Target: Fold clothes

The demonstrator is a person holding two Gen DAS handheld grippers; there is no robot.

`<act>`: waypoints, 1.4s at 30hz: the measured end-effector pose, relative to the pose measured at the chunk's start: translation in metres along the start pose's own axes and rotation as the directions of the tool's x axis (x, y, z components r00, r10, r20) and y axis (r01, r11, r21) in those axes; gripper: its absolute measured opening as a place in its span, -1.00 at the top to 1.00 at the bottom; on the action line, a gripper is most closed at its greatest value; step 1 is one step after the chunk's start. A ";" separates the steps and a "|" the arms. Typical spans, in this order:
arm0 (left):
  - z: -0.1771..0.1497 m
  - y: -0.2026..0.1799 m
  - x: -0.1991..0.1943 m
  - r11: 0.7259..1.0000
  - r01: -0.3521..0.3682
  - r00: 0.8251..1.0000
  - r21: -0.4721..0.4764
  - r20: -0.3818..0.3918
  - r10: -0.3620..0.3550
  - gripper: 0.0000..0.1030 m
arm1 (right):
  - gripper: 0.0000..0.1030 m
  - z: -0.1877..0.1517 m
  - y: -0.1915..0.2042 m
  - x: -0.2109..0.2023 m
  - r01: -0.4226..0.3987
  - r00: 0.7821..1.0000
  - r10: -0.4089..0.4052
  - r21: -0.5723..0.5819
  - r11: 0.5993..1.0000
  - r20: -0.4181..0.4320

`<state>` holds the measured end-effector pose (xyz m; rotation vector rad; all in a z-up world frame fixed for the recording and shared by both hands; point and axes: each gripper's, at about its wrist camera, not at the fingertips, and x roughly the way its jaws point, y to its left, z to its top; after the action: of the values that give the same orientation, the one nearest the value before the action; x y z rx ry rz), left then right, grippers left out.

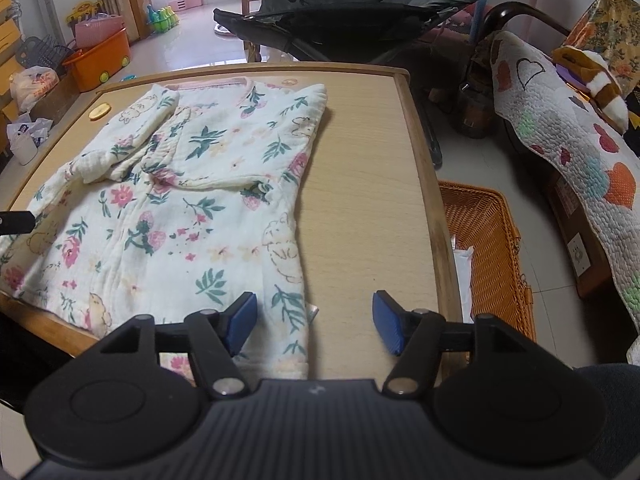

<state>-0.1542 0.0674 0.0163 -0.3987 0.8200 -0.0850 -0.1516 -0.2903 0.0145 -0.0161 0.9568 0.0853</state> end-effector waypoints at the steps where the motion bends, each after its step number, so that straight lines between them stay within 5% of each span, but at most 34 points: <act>1: -0.002 0.001 0.000 1.000 0.003 1.000 0.004 0.008 -0.003 -0.29 | -0.24 0.000 0.000 0.000 0.001 1.000 -0.001 0.000 1.000 -0.001; 7: -0.008 -0.004 0.000 0.998 -0.003 1.000 0.065 0.022 0.001 -0.34 | -0.22 0.003 0.000 -0.002 0.018 1.000 -0.018 0.027 0.999 -0.006; 16: -0.008 -0.003 0.001 0.999 0.022 0.999 0.029 0.034 -0.023 -0.36 | -0.21 0.053 -0.016 -0.016 0.019 0.992 -0.034 0.119 0.993 0.118; 28: -0.010 -0.003 0.003 0.999 0.038 0.999 0.028 0.031 -0.039 -0.40 | -0.14 0.107 0.002 0.045 -0.009 0.998 0.000 0.128 0.992 0.070; 32: -0.010 -0.002 0.003 0.999 0.043 0.999 0.026 0.028 -0.044 -0.42 | 0.13 0.113 0.008 0.059 -0.039 0.999 0.035 0.116 0.992 0.036; 37: -0.009 -0.003 0.004 0.998 0.049 0.998 0.031 0.026 -0.050 -0.49 | 0.74 0.114 0.014 0.072 -0.023 1.000 0.024 0.094 0.995 -0.014; 42: -0.009 -0.005 0.005 0.998 0.047 0.999 0.047 0.023 -0.048 -0.54 | 0.82 0.110 0.018 0.071 -0.015 1.000 0.015 0.070 0.997 -0.003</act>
<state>-0.1569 0.0584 0.0088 -0.3748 0.7833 -0.1428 -0.0230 -0.2622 0.0202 0.0556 0.9634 0.0653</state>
